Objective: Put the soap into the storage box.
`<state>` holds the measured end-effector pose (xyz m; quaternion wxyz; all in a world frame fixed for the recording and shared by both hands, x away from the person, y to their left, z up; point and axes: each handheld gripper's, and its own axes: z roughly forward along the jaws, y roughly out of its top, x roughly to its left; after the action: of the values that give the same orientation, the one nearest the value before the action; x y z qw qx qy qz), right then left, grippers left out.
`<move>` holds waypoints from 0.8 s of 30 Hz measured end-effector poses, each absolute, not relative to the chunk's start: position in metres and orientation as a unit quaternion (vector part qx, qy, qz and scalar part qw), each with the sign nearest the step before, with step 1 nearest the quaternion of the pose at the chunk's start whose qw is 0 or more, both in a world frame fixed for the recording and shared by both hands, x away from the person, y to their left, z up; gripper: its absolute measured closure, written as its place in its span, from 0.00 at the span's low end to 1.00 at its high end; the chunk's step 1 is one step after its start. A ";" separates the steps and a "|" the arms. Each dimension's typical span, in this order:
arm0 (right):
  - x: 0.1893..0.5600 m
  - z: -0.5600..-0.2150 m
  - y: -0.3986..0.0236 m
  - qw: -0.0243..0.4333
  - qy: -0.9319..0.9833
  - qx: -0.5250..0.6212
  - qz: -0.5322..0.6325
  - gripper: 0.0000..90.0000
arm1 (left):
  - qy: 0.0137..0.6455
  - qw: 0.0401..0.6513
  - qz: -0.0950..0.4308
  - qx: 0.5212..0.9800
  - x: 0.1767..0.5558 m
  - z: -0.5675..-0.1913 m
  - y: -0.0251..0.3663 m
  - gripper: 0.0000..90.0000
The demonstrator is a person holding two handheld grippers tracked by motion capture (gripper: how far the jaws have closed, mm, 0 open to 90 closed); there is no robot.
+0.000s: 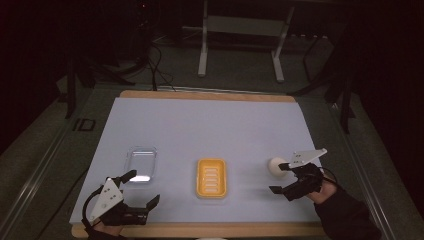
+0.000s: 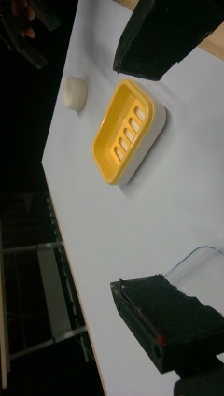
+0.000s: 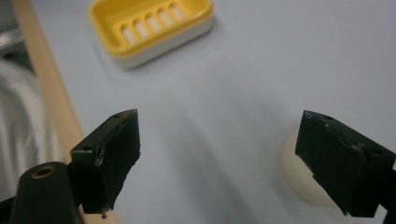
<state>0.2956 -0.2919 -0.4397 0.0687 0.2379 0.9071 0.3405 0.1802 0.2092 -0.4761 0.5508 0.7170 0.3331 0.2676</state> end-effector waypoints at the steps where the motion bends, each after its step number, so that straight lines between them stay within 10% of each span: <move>1: 0.296 -0.439 -0.291 0.062 0.912 0.232 0.331 0.15 | 0.333 0.551 0.268 0.717 0.180 -0.476 0.209 0.00; 24: 0.314 -0.439 -0.270 -0.051 0.976 0.148 0.154 0.14 | 0.333 0.549 0.267 0.719 0.180 -0.476 0.209 0.00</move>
<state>0.3140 -0.2704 -0.4390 -0.0513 0.1481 0.9755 0.1543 0.1804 0.2091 -0.4764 0.5490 0.7189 0.3325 0.2669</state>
